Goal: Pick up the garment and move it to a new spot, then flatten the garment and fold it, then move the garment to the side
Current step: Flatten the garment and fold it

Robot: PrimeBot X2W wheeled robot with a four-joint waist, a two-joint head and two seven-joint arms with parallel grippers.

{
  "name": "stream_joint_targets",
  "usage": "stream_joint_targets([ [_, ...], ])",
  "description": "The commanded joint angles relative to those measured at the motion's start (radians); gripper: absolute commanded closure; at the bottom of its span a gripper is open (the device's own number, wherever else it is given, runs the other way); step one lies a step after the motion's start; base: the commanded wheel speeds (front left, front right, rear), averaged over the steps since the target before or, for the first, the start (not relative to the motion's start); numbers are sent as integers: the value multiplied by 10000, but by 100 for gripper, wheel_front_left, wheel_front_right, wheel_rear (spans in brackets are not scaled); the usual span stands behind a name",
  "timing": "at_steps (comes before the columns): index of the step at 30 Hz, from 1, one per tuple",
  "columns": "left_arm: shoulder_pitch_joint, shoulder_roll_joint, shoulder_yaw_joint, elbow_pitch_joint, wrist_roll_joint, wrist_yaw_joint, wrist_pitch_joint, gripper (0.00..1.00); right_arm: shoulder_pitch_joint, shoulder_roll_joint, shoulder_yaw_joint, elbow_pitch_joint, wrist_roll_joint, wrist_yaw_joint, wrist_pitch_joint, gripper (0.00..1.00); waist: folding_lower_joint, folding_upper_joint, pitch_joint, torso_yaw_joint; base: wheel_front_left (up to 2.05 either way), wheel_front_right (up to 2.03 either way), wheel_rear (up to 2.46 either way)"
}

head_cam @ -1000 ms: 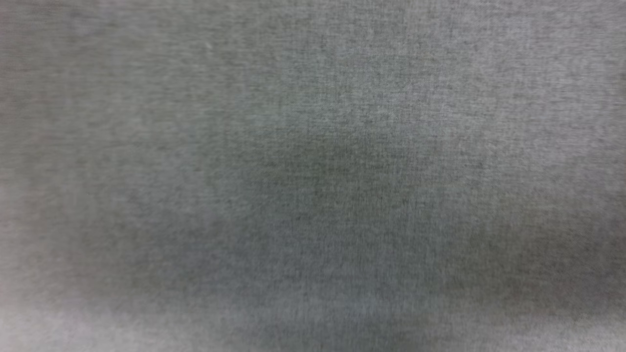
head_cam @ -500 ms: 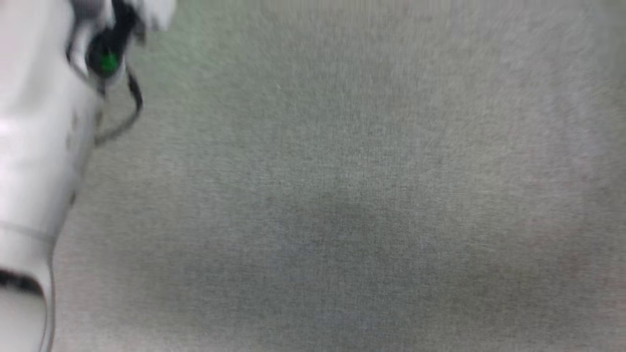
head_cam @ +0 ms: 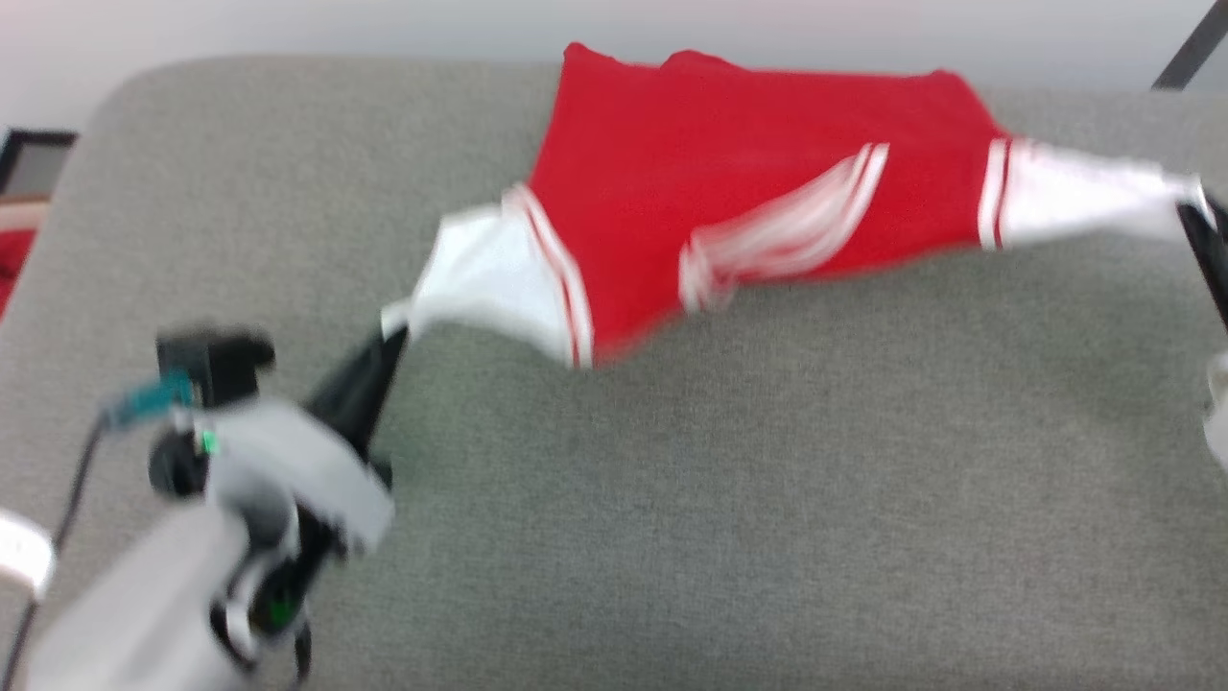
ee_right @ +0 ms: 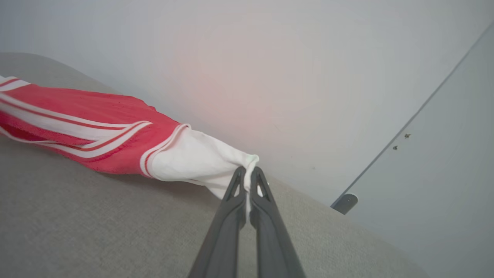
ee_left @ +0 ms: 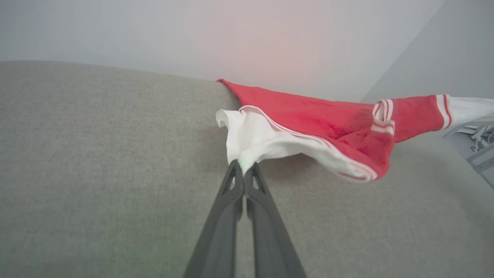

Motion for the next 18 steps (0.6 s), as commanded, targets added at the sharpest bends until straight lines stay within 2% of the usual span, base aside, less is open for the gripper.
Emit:
stream_joint_targets([
  [1,984,242,16,-686,-156,343,-250,100,1064,-65,-574,-345,-62,-12,11,100,0,0,-852,142,0,0,0],
  [3,1831,460,105,-1246,-333,727,-510,100,2121,32,-1201,-683,-249,-12,107,100,0,0,-907,174,0,0,0],
  [7,3113,598,166,-1860,-620,1136,-845,100,4038,432,-2331,-1316,-496,-12,347,100,0,0,-930,200,0,0,0],
  [18,5238,670,241,-2782,-1354,1953,-1060,100,6997,1172,-3842,-2329,-646,-12,1145,100,0,0,-799,118,0,0,0],
])
